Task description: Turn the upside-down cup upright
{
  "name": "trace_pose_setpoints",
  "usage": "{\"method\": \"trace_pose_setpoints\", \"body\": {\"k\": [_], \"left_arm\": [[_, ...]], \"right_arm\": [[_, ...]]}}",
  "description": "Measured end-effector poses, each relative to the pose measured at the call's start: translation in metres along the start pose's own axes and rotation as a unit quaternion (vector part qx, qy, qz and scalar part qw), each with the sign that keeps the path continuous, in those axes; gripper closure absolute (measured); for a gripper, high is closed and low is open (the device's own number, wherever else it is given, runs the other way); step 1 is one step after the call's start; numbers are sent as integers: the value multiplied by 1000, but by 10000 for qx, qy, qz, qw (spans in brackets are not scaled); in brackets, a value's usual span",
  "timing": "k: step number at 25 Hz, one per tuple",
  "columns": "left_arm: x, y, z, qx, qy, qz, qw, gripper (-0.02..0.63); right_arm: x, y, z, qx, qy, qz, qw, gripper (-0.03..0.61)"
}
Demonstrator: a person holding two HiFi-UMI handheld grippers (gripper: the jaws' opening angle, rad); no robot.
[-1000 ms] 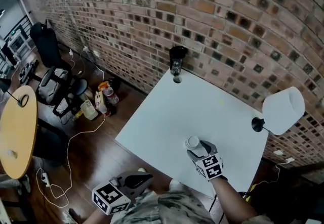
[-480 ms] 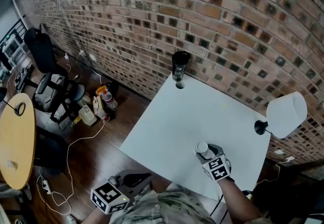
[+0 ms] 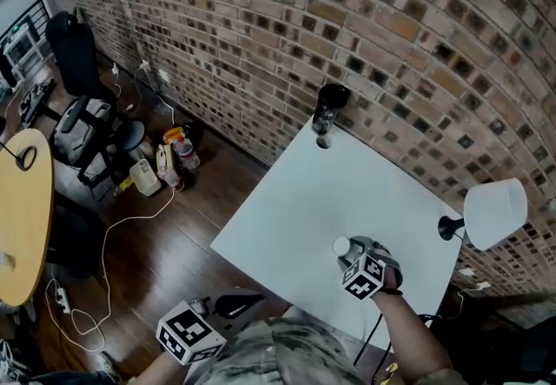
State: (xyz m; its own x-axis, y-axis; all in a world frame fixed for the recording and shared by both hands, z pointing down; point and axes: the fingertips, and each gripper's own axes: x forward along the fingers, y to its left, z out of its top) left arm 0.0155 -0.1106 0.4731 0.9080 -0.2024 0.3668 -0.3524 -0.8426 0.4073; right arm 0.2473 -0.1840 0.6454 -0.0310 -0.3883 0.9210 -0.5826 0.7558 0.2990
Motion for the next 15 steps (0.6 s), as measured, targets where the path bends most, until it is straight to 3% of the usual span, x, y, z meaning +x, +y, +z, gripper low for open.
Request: {"method": "trace_pose_setpoints", "body": {"k": [8, 15], "left_arm": [[-22, 12, -13, -175, -118, 106, 9997, 607], [-37, 20, -25, -331, -152, 219, 9991, 607]], "right_arm": [[34, 18, 47, -1063, 288, 197, 9937, 341], [39, 17, 56, -1134, 302, 165, 9930, 341]]}}
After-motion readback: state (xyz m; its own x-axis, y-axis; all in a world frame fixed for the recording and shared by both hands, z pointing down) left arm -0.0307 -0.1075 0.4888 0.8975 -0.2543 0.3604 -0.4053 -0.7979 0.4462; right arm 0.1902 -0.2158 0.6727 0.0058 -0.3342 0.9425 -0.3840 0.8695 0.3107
